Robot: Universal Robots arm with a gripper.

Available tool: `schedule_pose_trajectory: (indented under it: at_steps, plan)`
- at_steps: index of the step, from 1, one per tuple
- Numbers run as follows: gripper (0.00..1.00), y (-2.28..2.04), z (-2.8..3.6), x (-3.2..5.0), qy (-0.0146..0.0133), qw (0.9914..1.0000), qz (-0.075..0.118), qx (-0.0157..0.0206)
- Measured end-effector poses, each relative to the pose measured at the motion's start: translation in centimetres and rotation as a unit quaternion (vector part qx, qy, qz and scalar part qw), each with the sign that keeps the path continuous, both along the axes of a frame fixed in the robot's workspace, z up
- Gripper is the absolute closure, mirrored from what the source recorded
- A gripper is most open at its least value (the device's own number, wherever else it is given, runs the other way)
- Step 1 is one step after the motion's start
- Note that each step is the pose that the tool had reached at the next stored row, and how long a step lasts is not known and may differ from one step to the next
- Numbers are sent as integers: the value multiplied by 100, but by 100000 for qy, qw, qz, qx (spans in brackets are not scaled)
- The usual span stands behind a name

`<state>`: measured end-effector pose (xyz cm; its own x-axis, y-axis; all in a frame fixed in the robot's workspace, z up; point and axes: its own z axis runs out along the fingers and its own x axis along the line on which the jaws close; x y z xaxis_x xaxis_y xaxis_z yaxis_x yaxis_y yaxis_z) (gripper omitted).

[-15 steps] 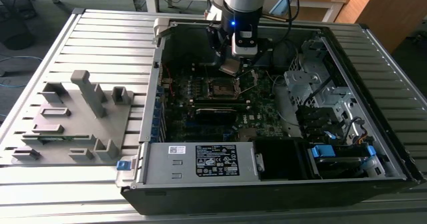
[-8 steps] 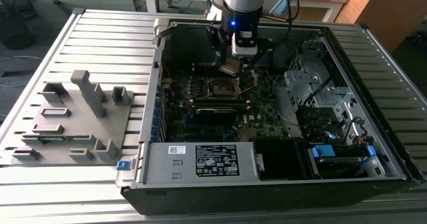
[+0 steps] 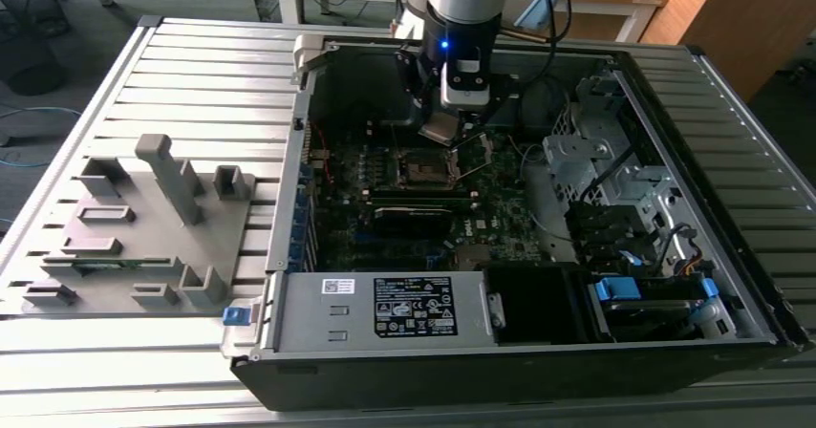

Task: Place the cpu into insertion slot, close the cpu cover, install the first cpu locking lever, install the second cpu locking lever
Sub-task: 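Place the cpu into insertion slot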

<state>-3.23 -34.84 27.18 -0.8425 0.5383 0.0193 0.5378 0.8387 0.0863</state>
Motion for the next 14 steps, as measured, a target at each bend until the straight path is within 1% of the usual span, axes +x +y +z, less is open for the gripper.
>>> schedule_pose_trajectory:
  at_steps: [11, 12, 14]
  plan:
    - [46, 0, -5, 0, -6, 100000, -53, 3]
    - [46, 0, -8, 0, -6, 99999, -431, 8]
    - [46, 0, -12, 0, -1, 99977, -2132, 0]
